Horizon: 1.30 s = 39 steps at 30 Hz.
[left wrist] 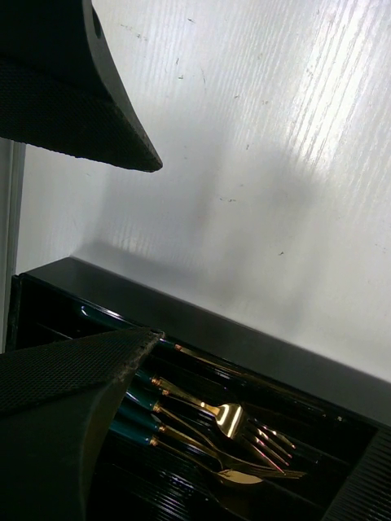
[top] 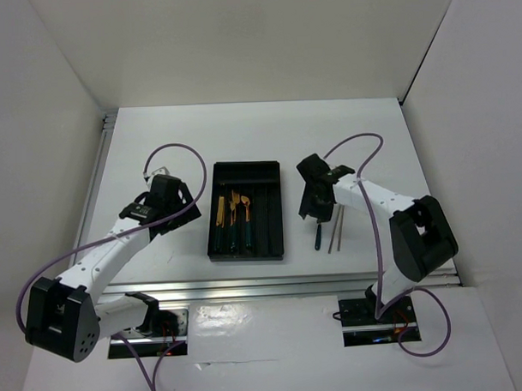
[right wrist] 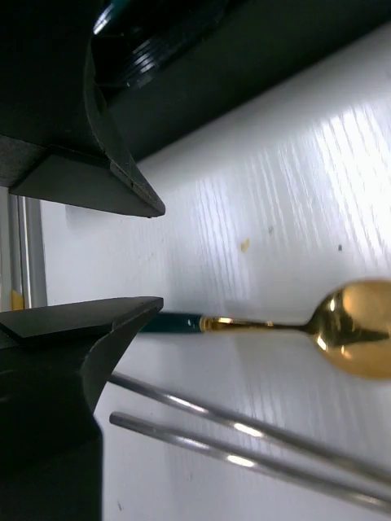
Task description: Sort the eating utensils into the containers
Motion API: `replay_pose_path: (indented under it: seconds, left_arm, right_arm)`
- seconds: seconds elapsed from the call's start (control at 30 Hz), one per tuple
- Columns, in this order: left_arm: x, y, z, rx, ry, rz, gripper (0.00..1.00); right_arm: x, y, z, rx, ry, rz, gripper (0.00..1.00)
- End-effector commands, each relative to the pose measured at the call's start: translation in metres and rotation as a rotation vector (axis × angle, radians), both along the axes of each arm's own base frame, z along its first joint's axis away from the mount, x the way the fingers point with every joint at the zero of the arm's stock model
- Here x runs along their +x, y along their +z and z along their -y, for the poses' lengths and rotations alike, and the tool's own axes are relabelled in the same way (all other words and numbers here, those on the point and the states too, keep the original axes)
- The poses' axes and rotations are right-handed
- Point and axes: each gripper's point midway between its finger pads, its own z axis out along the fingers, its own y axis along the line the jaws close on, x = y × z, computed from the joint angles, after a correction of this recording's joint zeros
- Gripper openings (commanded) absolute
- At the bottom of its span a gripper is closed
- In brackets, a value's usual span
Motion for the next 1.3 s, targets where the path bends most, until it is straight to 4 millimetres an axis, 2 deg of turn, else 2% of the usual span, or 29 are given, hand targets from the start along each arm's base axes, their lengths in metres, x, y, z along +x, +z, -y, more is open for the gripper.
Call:
replay_pose_path:
  seconds: [0.0, 0.07, 0.1, 0.27, 0.37, 0.53, 0.7, 0.8, 0.83, 0.9, 1.0, 1.07, 1.17, 1.2, 1.23, 1.27]
  left_arm:
    - [0.013, 0.015, 0.003, -0.024, 0.012, 0.045, 0.83]
    - [0.013, 0.015, 0.003, -0.024, 0.012, 0.045, 0.83]
    - [0.013, 0.012, 0.003, -0.021, 0.012, 0.036, 0.83]
    - [0.014, 0.011, 0.004, -0.018, 0.012, 0.026, 0.83]
    - [0.016, 0.012, 0.004, -0.018, 0.012, 0.026, 0.83]
    - [0.014, 0.009, 0.002, -0.006, 0.018, 0.011, 0.83]
    - [0.017, 0.009, 0.003, -0.005, 0.018, 0.01, 0.83]
    - [0.017, 0.009, 0.003, -0.005, 0.018, 0.01, 0.83]
    - [0.016, 0.007, 0.002, 0.003, 0.011, 0.002, 0.83]
    - [0.016, 0.007, 0.002, 0.003, 0.011, 0.002, 0.83]
    - [0.02, 0.009, 0.004, 0.0, 0.011, 0.01, 0.83]
    - [0.022, 0.01, 0.006, -0.011, 0.004, 0.018, 0.83]
    - [0.024, 0.009, 0.009, -0.02, -0.003, 0.017, 0.83]
    - [0.024, 0.009, 0.009, -0.02, -0.003, 0.017, 0.83]
    - [0.023, 0.008, 0.01, -0.023, -0.017, 0.014, 0.83]
    - [0.025, 0.01, 0.011, -0.026, -0.017, 0.023, 0.83]
  right_arm:
    - [-0.005, -0.004, 0.019, -0.042, -0.062, -0.024, 0.52]
    - [-0.01, -0.012, 0.028, -0.054, -0.083, -0.047, 0.52]
    - [-0.004, -0.008, 0.029, -0.042, -0.092, -0.025, 0.52]
    - [-0.008, -0.02, 0.04, -0.042, -0.101, -0.054, 0.52]
    - [-0.009, -0.028, 0.039, -0.043, -0.079, -0.071, 0.5]
    - [-0.007, -0.045, 0.033, -0.03, -0.061, -0.106, 0.42]
    - [-0.013, -0.056, 0.036, -0.045, -0.052, -0.134, 0.38]
    - [-0.012, -0.061, 0.037, -0.058, -0.055, -0.14, 0.28]
    - [-0.012, -0.061, 0.037, -0.058, -0.055, -0.14, 0.13]
    - [-0.012, -0.061, 0.037, -0.058, -0.055, -0.14, 0.0]
    - [-0.003, -0.047, 0.034, -0.052, -0.046, -0.12, 0.0]
    - [0.012, -0.025, 0.02, -0.022, -0.004, -0.057, 0.0]
    - [0.029, 0.023, -0.015, 0.084, 0.106, 0.078, 0.0]
    - [0.041, 0.046, -0.027, 0.148, 0.139, 0.168, 0.0]
    - [0.039, 0.059, -0.047, 0.228, 0.226, 0.196, 0.0]
    - [0.042, 0.069, -0.059, 0.283, 0.266, 0.23, 0.0]
